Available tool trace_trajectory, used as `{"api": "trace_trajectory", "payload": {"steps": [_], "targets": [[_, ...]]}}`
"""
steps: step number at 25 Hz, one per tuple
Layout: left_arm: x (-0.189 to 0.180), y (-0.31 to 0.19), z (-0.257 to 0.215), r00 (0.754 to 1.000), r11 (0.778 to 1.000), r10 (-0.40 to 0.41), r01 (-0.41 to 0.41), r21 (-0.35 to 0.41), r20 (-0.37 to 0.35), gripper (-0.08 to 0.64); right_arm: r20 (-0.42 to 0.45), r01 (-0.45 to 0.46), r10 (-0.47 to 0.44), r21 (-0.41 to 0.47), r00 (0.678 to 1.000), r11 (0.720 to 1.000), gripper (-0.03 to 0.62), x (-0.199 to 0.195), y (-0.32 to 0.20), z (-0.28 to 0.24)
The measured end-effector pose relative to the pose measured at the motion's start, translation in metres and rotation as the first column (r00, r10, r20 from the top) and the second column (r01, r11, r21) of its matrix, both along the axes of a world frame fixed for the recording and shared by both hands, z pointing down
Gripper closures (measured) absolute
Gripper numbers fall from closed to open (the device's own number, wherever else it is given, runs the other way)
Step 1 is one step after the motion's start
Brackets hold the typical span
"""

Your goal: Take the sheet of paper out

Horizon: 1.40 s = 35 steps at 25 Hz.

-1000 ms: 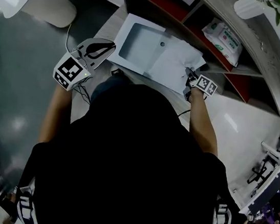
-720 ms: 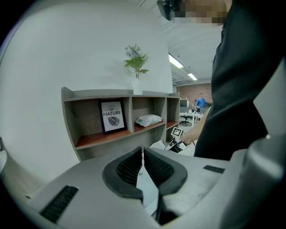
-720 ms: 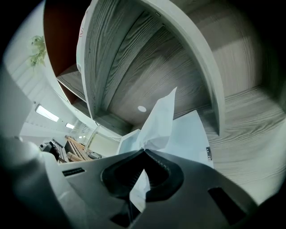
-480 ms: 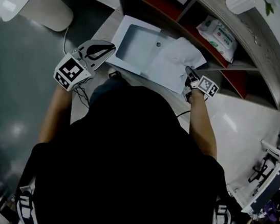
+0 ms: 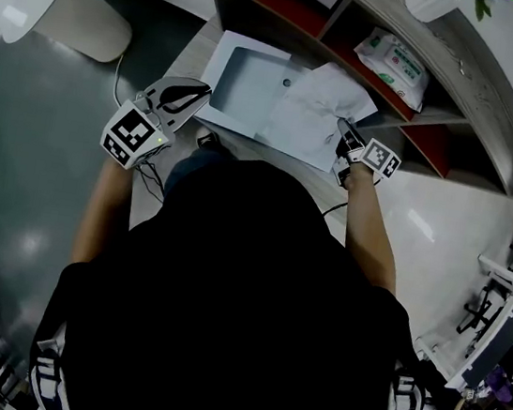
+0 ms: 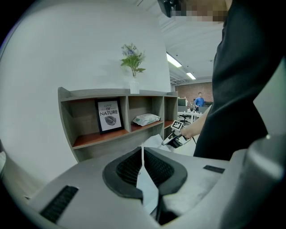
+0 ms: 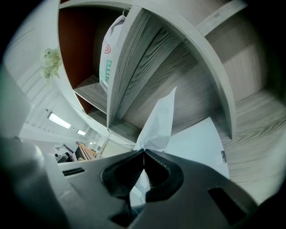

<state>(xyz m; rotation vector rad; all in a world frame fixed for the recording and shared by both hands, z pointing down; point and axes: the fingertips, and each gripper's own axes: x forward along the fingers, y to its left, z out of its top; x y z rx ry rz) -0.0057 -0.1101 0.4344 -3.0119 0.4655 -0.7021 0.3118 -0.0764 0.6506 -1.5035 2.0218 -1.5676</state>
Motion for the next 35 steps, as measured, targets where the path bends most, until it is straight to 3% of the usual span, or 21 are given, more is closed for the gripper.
{"api": "trace_trajectory", "payload": {"steps": [14, 35], "targets": [[0.01, 0.008, -0.001, 1.0, 1.0, 0.026, -0.026, 0.01, -0.011, 0.531, 0.034, -0.014, 0.011, 0.079, 0.999, 0.997, 0.577, 0.001, 0.007, -0.042], [0.035, 0.027, 0.003, 0.996, 0.996, 0.087, -0.086, 0.016, -0.006, 0.531, -0.023, 0.061, -0.058, 0.152, 0.998, 0.987, 0.575, -0.003, 0.047, -0.078]]}}
